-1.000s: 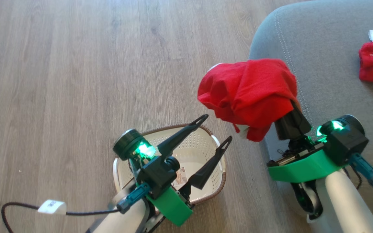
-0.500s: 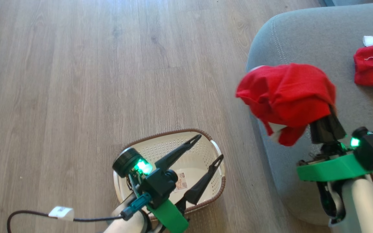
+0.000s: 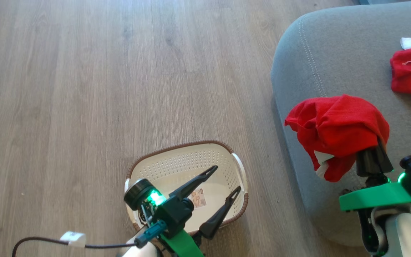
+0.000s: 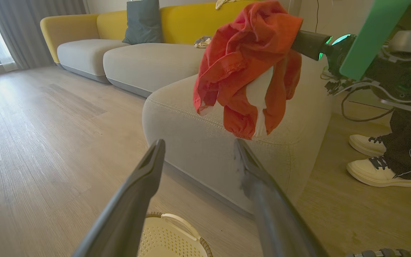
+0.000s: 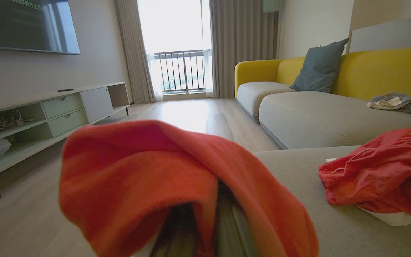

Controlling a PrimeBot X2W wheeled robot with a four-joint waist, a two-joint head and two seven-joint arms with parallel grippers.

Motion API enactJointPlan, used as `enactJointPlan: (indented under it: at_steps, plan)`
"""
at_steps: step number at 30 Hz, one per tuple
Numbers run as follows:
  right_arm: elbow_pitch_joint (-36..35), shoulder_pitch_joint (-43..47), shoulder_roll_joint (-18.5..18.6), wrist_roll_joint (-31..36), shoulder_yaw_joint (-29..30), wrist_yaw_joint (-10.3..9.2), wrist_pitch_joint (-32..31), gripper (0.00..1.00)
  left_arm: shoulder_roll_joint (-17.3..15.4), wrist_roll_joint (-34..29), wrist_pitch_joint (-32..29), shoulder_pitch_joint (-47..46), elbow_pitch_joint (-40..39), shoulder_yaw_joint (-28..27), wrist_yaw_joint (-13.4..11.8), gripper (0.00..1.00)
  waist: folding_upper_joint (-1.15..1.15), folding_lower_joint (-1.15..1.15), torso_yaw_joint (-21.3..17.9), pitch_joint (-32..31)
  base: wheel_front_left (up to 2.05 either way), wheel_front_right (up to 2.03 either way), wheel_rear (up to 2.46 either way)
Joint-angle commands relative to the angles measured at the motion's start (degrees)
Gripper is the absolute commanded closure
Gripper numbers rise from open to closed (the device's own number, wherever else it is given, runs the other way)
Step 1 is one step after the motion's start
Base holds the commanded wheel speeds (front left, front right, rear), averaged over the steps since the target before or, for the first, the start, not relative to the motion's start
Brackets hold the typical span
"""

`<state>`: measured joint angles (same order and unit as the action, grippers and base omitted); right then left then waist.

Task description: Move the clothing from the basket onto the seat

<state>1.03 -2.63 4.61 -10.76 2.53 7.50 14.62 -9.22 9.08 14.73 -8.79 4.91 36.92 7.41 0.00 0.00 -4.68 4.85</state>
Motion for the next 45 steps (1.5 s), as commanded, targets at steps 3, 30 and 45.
enactJointPlan:
  at_steps: [3, 30, 45]
  plan:
    - [-0.67, -0.83, -0.27, -0.52, -0.75, -0.01, 0.38, 1.00, -0.29, 0.96, 0.27, -0.85, -0.66, -1.68, 0.08, 0.00, 0.00, 0.00, 0.23, 0.44, 0.00, 0.00, 0.00]
    - [-2.07, -3.24, -0.46, -0.45, -0.63, -0.01, 0.38, 1.00, 0.31, -0.34, 0.27, -1.48, -1.31, -3.74, 0.08, 0.00, 0.00, 0.00, -8.18, 2.78, 0.00, 0.00, 0.00]
    - [-3.63, -2.70, -1.33, -0.98, 1.35, -0.01, 0.38, 1.00, -0.89, -1.20, 0.27, -3.29, -2.79, -2.07, 0.08, 0.00, 0.00, 0.00, -22.69, 5.59, 0.00, 0.00, 0.00]
